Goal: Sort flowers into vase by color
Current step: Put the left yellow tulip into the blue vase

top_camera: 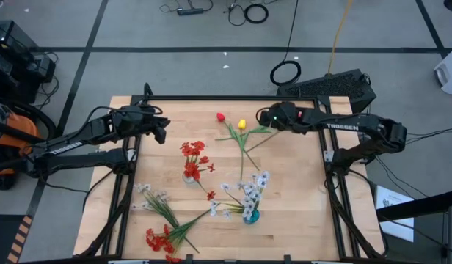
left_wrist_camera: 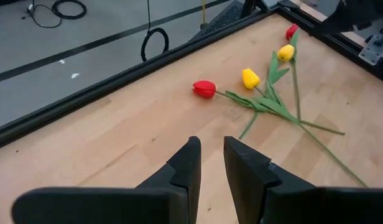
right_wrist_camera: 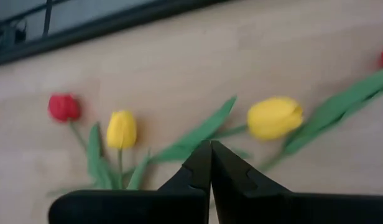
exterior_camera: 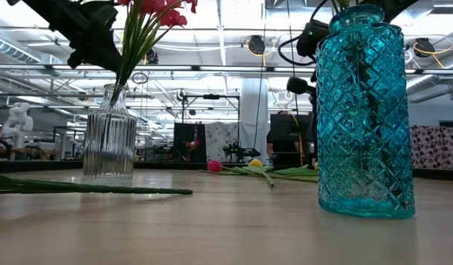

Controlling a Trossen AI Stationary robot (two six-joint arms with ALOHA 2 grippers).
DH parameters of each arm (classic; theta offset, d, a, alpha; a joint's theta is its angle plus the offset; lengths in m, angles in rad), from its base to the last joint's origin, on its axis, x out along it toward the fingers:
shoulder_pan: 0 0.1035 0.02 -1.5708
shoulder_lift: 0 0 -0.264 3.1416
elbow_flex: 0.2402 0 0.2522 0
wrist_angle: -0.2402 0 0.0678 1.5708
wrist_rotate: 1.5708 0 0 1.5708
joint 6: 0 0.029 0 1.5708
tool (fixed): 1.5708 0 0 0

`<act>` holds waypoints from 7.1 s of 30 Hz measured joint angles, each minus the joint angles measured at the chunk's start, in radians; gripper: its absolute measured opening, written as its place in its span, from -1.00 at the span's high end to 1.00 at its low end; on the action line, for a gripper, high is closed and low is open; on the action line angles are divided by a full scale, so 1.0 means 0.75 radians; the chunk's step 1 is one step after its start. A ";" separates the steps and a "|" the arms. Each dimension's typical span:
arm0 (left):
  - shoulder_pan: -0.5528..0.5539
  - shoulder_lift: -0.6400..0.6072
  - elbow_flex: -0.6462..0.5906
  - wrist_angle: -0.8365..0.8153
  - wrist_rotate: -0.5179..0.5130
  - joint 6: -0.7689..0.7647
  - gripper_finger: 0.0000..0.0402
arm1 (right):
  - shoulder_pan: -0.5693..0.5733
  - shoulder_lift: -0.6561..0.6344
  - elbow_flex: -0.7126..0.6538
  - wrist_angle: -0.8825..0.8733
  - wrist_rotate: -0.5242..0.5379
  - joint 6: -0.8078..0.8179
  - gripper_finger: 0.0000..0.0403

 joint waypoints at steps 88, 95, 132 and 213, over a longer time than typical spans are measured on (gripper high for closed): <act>0.000 0.003 -0.002 -0.063 -0.001 0.000 0.63 | 0.107 0.956 0.728 -0.173 -0.414 -0.512 0.51; 0.000 0.003 -0.002 -0.083 -0.001 0.000 0.63 | 0.108 0.908 0.718 -0.176 -0.410 -0.522 0.96; 0.000 0.003 -0.002 -0.113 0.105 0.000 0.63 | 1.125 -0.325 0.677 -0.887 0.465 -0.127 1.00; 0.000 0.003 -0.002 -0.111 0.129 -0.001 0.63 | 1.632 -0.054 -0.025 1.580 0.603 -1.840 1.00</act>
